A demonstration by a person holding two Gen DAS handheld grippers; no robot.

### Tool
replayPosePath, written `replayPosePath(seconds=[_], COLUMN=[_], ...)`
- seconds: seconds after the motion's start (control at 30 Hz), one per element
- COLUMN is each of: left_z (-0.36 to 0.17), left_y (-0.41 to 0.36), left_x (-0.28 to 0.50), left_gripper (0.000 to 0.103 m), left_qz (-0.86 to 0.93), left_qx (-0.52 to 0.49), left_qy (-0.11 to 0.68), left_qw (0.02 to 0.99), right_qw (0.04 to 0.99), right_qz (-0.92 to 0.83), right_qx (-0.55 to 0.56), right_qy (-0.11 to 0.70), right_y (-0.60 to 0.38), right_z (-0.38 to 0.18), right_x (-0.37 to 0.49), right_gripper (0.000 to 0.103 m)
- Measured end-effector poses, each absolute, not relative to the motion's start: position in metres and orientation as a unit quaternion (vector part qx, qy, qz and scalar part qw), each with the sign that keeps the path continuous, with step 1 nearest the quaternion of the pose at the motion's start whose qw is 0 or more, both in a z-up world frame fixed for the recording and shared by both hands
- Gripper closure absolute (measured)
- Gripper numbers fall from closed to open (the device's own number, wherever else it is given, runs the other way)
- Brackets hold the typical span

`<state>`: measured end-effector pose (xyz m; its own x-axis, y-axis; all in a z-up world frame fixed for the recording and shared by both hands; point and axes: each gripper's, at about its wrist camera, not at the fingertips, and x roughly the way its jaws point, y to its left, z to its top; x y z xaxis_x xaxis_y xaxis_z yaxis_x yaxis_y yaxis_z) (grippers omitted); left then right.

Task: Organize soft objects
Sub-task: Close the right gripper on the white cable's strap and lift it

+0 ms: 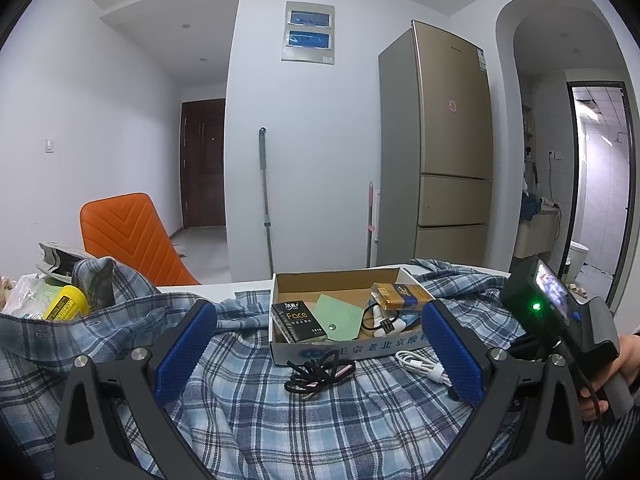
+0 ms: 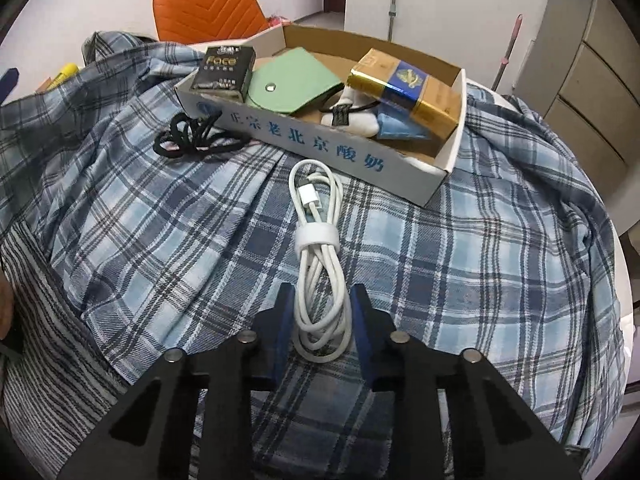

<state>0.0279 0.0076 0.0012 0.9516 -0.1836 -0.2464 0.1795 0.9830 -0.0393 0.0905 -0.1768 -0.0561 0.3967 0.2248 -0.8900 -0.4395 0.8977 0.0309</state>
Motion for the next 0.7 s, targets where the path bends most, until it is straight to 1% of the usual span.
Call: replayPosePath(seconds=[0.1,0.13,0.17,0.27,0.37,0.47,0.6,0.63,0.7], left_z=[0.001,0.001,0.001,0.002,0.0,-0.003,-0.003,-0.003,-0.003], left_y=[0.007,0.007,0.006,0.001,-0.001,0.0,0.005,0.006,0.006], left_x=[0.027,0.027,0.027,0.027,0.033,0.039,0.042,0.042,0.043], left_gripper=[0.0,0.0,0.0,0.0,0.0,0.0,0.0,0.0,0.0], left_qz=[-0.088,-0.089,-0.091,-0.096,-0.093,-0.093,-0.092,-0.092,-0.092], left_qx=[-0.005,-0.003,0.0,0.014,0.022,0.016,0.003,0.001,0.001], left_qy=[0.126,0.126,0.127,0.134,0.147,0.163,0.168,0.169,0.171], left_qw=[0.988,0.988,0.988,0.986,0.985,0.982,0.981,0.981,0.981], right_qw=[0.844,0.849,0.854,0.87,0.878,0.877,0.869,0.861,0.843], right_qz=[0.201,0.204,0.208,0.22,0.227,0.228,0.23,0.234,0.244], right_qx=[-0.096,-0.093,-0.092,-0.079,-0.089,-0.074,-0.085,-0.086,-0.077], right_qy=[0.489,0.479,0.468,0.435,0.412,0.416,0.431,0.442,0.473], right_y=[-0.182,-0.185,-0.188,-0.194,-0.194,-0.197,-0.2,-0.2,-0.201], right_z=[-0.047,-0.042,-0.037,-0.022,-0.011,-0.01,-0.017,-0.021,-0.032], right_x=[0.085,0.083,0.079,0.073,0.07,0.074,0.077,0.078,0.083], right_gripper=[0.082,0.094,0.096,0.096,0.096,0.096,0.095,0.093,0.084])
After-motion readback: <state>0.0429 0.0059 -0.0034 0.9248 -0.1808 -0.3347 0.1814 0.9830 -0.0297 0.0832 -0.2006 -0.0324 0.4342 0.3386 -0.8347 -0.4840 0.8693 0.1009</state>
